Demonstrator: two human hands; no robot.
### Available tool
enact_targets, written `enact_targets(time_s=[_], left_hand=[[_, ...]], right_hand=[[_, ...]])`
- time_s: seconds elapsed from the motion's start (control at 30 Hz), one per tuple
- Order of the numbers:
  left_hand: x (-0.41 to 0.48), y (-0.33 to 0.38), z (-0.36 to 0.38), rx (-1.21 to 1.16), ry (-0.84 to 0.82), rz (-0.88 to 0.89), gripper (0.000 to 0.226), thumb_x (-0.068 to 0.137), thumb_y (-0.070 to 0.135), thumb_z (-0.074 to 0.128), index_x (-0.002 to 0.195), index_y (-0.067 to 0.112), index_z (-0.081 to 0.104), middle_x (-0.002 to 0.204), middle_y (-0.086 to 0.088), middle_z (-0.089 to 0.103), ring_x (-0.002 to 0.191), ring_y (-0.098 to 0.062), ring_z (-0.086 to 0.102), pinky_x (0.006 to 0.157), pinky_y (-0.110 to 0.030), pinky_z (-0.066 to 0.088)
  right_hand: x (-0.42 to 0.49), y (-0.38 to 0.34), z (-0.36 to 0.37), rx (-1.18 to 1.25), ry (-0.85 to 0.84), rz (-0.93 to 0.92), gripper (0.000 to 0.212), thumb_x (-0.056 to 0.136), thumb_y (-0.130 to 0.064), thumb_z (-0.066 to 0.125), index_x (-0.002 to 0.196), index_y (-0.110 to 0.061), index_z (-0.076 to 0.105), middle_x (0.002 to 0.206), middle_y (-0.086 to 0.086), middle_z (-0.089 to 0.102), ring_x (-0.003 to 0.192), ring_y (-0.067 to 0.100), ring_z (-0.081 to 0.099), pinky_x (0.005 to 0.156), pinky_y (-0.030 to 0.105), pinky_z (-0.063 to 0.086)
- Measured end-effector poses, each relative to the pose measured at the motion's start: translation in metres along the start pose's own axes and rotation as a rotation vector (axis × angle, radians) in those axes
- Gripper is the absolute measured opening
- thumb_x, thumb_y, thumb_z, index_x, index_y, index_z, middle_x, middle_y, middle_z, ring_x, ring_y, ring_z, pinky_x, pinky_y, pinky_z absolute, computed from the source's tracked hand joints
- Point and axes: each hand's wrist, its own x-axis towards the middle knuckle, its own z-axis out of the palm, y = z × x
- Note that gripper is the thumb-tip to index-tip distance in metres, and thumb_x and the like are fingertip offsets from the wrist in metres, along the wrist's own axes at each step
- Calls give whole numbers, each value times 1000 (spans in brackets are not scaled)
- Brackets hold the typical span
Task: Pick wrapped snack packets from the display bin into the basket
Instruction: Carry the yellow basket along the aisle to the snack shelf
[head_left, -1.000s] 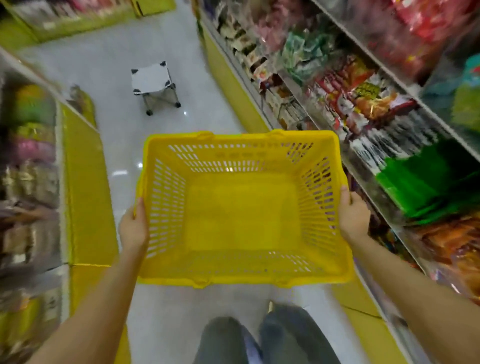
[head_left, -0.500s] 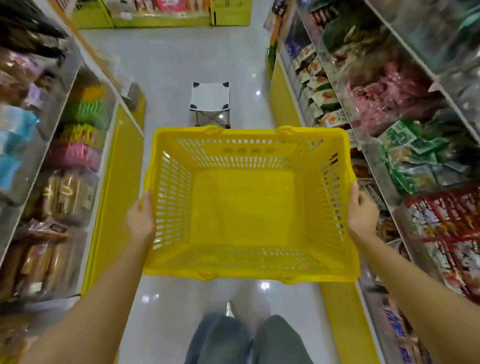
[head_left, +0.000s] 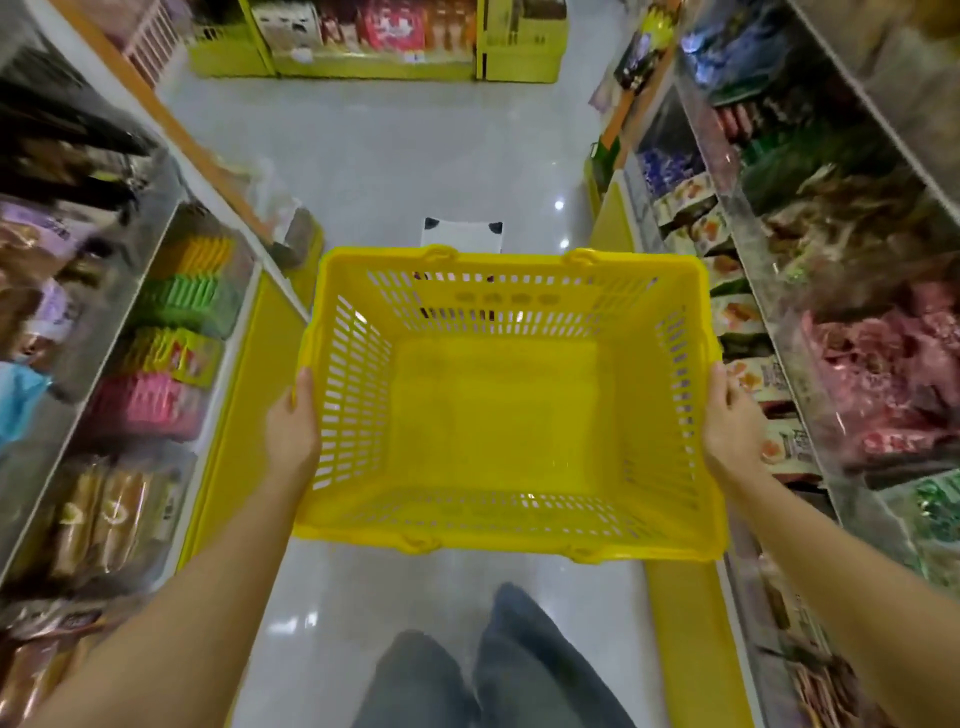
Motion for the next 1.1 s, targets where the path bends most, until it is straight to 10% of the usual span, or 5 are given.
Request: enact_targets(time_s=[0.2,0.33,0.63,0.97,1.1], left_hand=[[107,20,22,-114,-42,-80,52,100,39,31,117,-2,56,120,-21,57,115,-35,50,89,-37,37],[184,41,41,-152,-89,-140,34,99,42,32,78,25,52,80,3,52,94,-18,46,80,-32,33],[341,115,107,-106,-169,-102,40,100,41,31,104,14,60,98,-1,59,106,-24,50,80,-28,34],[496,193,205,48,-172,24,47,100,40,34,92,1,59,90,-14,55,87,-20,47,72,-28,29],[551,221,234,74,-212,64,46,99,41,33,86,3,57,91,-19,57,90,-25,51,74,-30,30]], right_hand=[[86,-75,65,-9,-25,-18,55,98,-47,28,70,-5,51,71,17,51,71,33,48,61,43,32],[139,-114,107,-95,-29,24,52,97,-51,26,61,-15,35,60,3,39,61,22,39,60,36,28],[255,-173,175,-94,10,86,50,99,-44,27,57,-16,30,56,2,34,52,17,32,52,35,20],[390,-210,224,-11,36,200,50,98,-48,26,71,-14,51,73,8,54,80,27,52,68,36,35],[426,-232,239,-26,55,280,62,97,-52,22,120,-7,58,120,20,58,114,37,50,95,46,37]])
